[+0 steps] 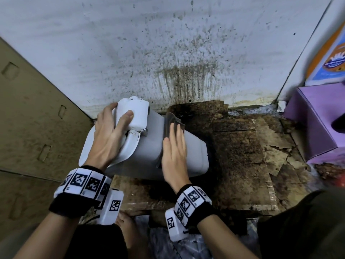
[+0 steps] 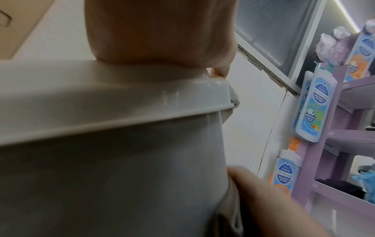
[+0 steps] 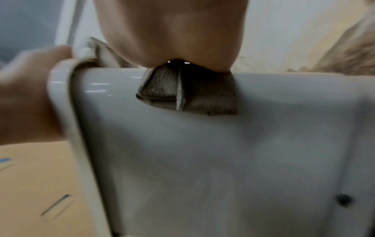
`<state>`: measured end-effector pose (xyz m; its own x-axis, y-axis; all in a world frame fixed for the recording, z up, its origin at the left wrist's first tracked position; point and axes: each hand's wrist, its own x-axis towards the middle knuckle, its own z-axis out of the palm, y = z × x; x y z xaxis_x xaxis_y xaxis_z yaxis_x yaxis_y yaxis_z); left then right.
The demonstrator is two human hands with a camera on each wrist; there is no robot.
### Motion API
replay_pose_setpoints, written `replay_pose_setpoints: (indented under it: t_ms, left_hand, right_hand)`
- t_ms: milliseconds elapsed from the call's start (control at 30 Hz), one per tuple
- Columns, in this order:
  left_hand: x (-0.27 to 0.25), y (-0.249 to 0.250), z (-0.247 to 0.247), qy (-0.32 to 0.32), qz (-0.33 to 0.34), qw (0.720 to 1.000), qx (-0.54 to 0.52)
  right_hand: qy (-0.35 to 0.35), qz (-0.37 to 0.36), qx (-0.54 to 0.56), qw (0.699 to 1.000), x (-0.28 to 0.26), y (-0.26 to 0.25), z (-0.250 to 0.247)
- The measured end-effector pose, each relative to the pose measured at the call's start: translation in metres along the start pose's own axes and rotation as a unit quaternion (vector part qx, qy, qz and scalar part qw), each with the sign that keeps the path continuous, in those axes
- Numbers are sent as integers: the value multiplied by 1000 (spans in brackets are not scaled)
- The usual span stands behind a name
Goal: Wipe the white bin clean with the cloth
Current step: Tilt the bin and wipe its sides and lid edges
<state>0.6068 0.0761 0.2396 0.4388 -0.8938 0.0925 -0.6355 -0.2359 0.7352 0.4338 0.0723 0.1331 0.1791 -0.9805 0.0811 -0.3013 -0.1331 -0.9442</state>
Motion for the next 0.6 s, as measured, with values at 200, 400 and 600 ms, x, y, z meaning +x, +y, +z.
replay_pose_setpoints:
  t_ms: [200,400,600]
  left_hand:
    - [-2,3,-3,-5,-2,1000,3]
    - [1,2,-3,2,-1,1000,-8]
    - [5,-3,-1,5,8,1000,-6]
  right_hand:
    - [-36,-63,-8,997,-3,-18,-1]
    - [-35,-23,0,999,5,38,-18]
    - [-33,135,1,990,5,100,-49]
